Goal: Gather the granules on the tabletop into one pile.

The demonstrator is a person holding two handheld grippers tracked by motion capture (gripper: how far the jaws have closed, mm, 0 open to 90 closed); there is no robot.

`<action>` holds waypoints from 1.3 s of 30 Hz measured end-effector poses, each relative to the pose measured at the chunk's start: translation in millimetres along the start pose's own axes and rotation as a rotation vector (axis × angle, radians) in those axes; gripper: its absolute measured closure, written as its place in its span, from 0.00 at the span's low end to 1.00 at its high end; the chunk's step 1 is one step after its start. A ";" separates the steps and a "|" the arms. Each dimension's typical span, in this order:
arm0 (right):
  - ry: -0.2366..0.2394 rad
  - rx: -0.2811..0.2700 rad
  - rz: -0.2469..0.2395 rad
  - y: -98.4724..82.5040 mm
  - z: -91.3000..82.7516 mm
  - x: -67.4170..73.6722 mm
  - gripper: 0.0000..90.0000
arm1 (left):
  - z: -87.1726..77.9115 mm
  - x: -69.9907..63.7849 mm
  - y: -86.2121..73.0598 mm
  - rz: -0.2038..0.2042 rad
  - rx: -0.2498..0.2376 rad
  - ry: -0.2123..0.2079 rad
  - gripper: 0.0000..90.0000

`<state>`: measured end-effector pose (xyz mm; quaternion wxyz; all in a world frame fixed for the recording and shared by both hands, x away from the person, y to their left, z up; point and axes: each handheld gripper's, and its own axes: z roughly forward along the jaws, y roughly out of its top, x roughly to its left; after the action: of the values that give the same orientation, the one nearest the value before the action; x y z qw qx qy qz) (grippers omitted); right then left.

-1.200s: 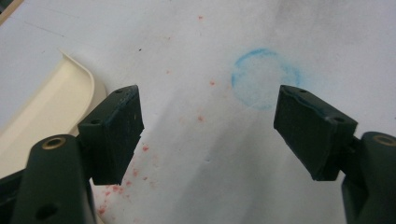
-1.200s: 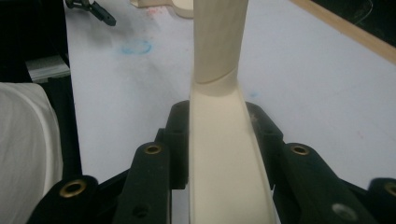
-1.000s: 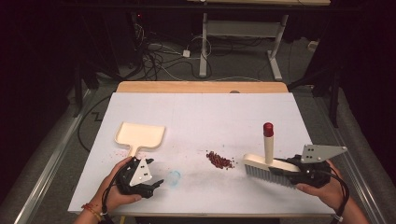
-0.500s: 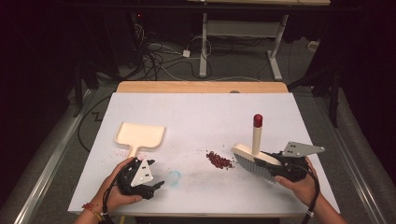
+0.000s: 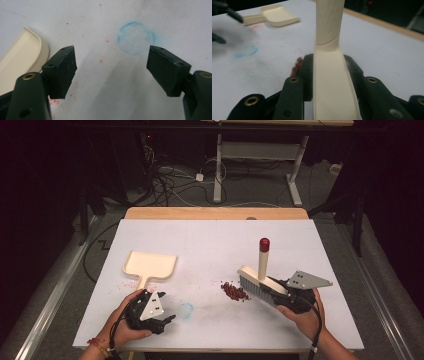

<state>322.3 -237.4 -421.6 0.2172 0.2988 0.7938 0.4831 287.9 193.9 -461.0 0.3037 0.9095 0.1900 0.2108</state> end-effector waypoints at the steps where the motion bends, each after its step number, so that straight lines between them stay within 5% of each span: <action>1: -0.017 -0.014 0.009 0.3 -1.8 1.4 0.75 | 0.3 0.0 0.1 0.000 0.001 -0.001 0.26; 4: -0.098 -0.053 0.033 -1.3 -1.0 5.7 0.75 | 1.3 -0.6 1.1 0.009 0.008 -0.004 0.26; 9: -0.253 -0.078 -0.043 -6.9 25.8 8.3 0.75 | 4.0 -0.6 2.9 0.017 0.015 -0.012 0.26; 12: -0.294 -0.089 -0.079 -9.3 41.6 5.7 0.75 | 4.5 -0.6 2.9 0.019 0.015 -0.017 0.26; 15: -0.261 -0.078 -0.021 -11.3 54.9 7.9 0.75 | 4.9 0.2 2.1 0.015 0.017 -0.019 0.26; 21: -0.253 -0.055 -0.031 -5.0 66.1 48.3 0.75 | 4.6 -1.4 2.1 0.025 0.025 -0.023 0.26; 25: -0.273 -0.060 0.006 -0.8 73.9 63.7 0.75 | 4.0 -2.2 2.4 0.026 0.022 -0.024 0.26; 29: -0.288 -0.081 0.051 2.2 77.5 69.4 0.75 | 4.3 -2.0 1.8 0.028 0.025 -0.028 0.26; 32: -0.292 -0.081 0.039 3.0 78.3 73.3 0.75 | 3.5 -2.1 1.1 0.028 0.022 -0.028 0.26; 39: -0.298 -0.112 0.009 5.4 70.2 57.0 0.75 | 1.5 -2.3 0.1 0.030 0.018 -0.026 0.26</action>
<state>326.7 -151.8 -450.8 0.3465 0.3581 0.7234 0.4779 286.7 192.1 -462.6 0.2947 0.9176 0.1745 0.2019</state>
